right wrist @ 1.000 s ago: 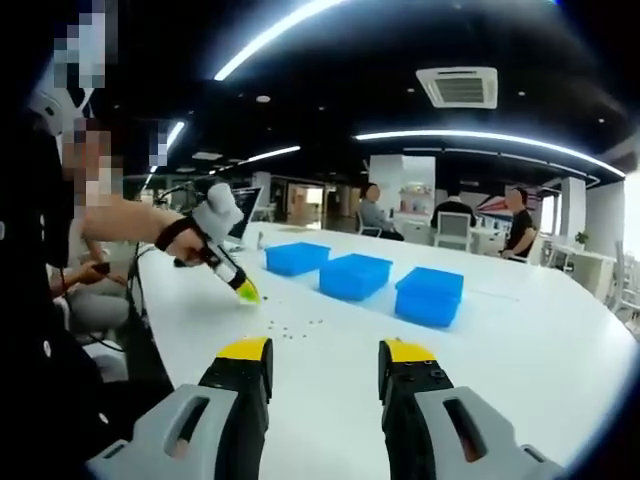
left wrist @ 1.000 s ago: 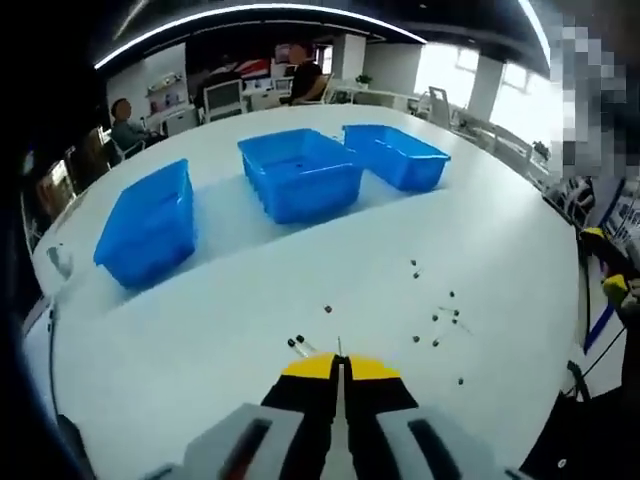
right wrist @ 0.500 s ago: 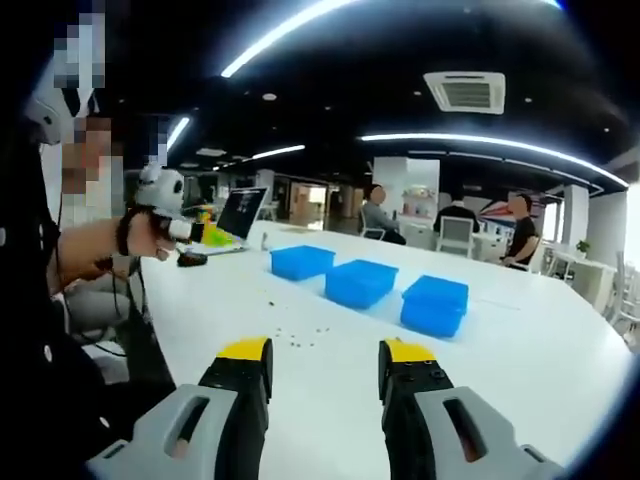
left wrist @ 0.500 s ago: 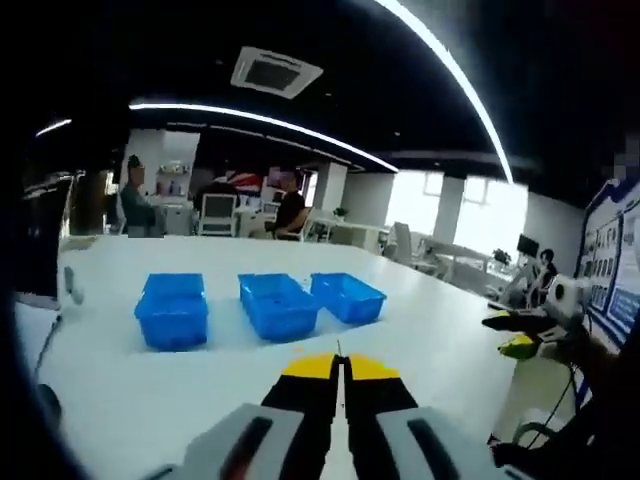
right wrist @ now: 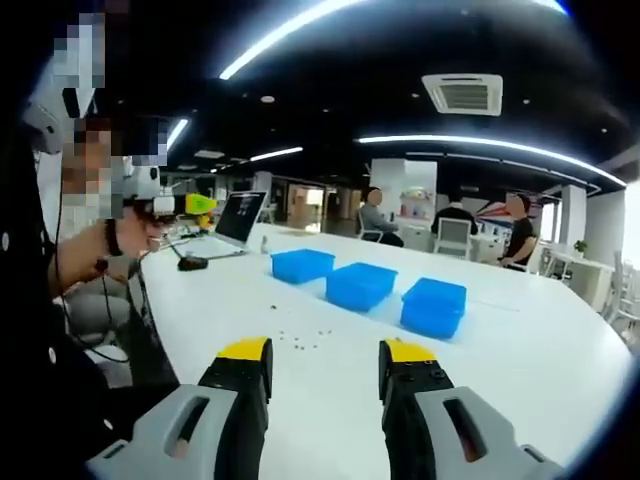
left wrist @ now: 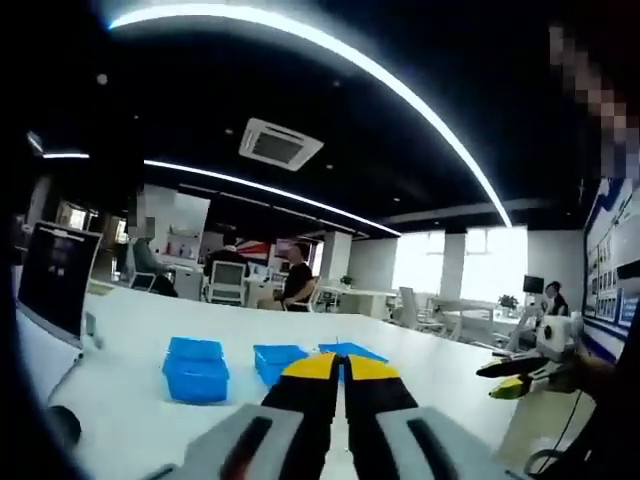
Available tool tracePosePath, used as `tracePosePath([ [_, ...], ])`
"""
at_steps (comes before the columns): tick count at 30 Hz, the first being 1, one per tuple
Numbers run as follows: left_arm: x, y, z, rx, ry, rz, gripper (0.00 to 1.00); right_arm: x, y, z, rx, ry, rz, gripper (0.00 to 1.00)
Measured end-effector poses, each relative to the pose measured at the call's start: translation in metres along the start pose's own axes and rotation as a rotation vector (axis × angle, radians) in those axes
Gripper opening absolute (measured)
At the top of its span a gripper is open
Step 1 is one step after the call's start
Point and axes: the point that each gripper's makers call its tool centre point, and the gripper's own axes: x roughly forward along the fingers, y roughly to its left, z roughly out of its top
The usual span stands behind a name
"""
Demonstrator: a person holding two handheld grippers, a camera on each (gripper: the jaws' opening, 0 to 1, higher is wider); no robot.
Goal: Pick up the resistors one by one and place each resistor into its matching bin, sorting the parts by color and model until every resistor is separated into the correct bin for its type
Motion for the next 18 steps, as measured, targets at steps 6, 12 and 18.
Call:
tracePosePath([
  [6, 0.049, 0.004, -0.007, 0.025, 0.04, -0.032, 0.06, -0.004, -0.004, -0.001, 0.006, -0.005, -0.011, 0.44],
  [12, 0.115, 0.013, 0.007, 0.01, 0.035, -0.058, 0.06, -0.009, -0.011, -0.003, 0.014, -0.009, -0.027, 0.44],
  [18, 0.177, 0.037, 0.011, 0.075, 0.062, -0.026, 0.05, -0.012, -0.018, -0.004, 0.025, -0.015, -0.047, 0.44],
])
